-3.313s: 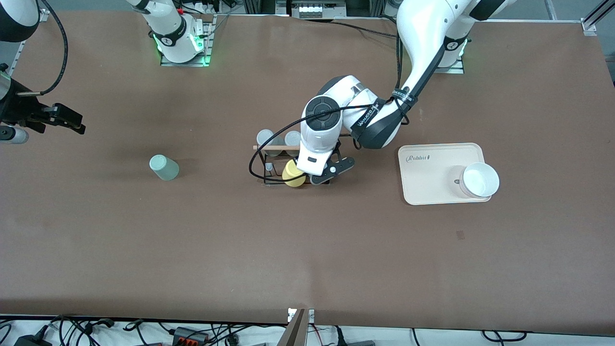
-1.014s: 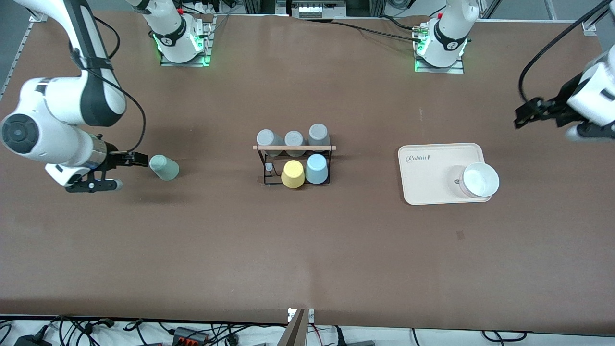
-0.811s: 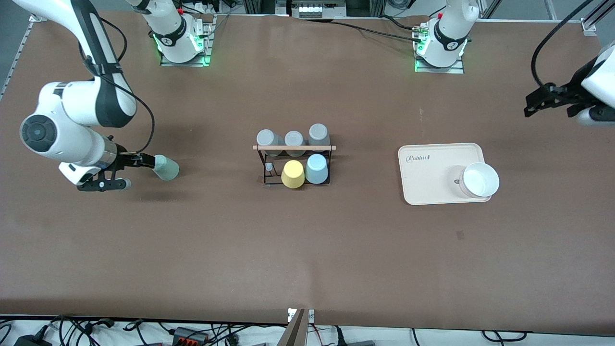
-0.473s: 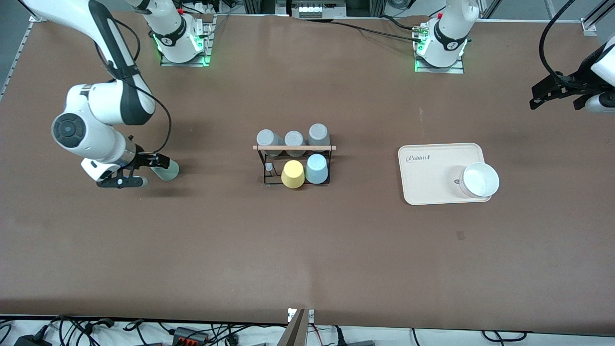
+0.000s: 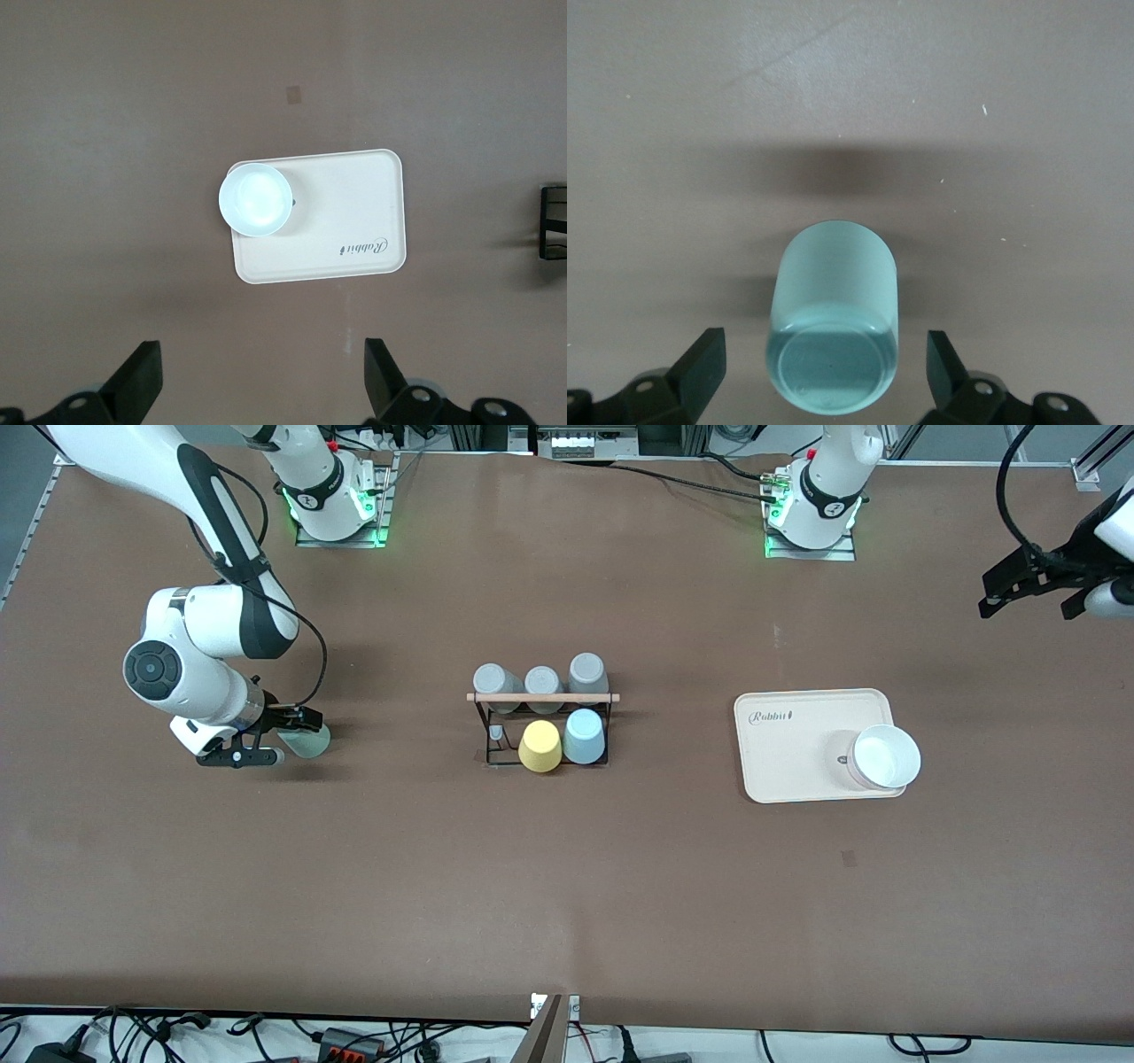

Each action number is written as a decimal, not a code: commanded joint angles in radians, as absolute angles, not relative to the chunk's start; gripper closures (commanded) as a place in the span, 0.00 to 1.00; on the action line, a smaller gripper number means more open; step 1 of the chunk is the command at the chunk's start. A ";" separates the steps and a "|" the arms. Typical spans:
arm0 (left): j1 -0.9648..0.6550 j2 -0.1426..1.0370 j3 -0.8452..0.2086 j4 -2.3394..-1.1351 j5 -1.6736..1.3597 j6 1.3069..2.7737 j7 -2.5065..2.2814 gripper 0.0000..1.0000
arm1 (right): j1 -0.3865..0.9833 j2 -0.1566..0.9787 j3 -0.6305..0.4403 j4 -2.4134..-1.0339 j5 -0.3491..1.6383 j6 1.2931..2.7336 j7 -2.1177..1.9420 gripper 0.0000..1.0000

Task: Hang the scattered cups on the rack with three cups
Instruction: 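Grasp the pale teal cup with the right gripper and lift it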

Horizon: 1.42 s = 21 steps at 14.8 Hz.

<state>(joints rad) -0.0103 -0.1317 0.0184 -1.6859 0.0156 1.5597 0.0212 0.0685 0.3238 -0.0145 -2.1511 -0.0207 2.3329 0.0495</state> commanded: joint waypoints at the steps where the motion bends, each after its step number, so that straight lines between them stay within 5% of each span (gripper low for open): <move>1: -0.011 -0.140 0.017 -1.691 0.002 1.572 0.015 0.00 | 0.061 0.339 -0.012 -2.161 -0.011 2.358 0.061 0.00; 8: -0.020 -0.114 0.009 -1.660 0.003 1.571 0.012 0.00 | 0.063 0.365 -0.011 -2.144 -0.008 2.365 0.061 0.04; 11: -0.020 -0.109 0.011 -1.661 0.005 1.572 0.014 0.00 | 0.067 0.365 -0.012 -2.132 -0.008 2.359 0.052 0.61; 12: -0.020 -0.109 0.011 -1.661 0.005 1.572 0.014 0.00 | 0.069 0.362 -0.011 -2.116 -0.008 2.344 0.045 0.71; 18: -0.020 -0.110 0.009 -1.661 0.005 1.571 0.014 0.00 | 0.086 0.367 0.040 -1.754 0.005 1.935 0.055 0.73; 21: -0.018 -0.109 0.011 -1.664 0.005 1.571 0.014 0.00 | 0.136 0.387 0.048 -1.634 0.102 1.878 0.075 0.73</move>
